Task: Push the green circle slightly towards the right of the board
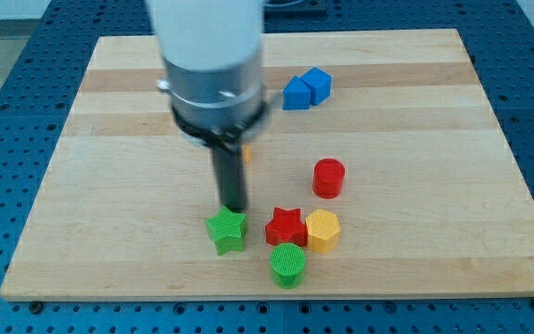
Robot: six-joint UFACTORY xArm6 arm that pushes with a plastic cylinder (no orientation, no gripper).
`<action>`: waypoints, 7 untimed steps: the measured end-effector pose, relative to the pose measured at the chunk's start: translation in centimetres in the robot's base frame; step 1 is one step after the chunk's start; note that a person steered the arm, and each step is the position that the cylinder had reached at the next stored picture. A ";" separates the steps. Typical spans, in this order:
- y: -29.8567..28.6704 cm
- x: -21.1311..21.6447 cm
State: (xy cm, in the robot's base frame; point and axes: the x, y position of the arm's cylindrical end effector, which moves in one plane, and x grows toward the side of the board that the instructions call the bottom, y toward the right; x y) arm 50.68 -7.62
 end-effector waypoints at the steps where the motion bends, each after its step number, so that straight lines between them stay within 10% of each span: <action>1: -4.0 -2.7; 2: -6.5 -4.3; 4: -7.1 10.8; 7: -4.1 11.2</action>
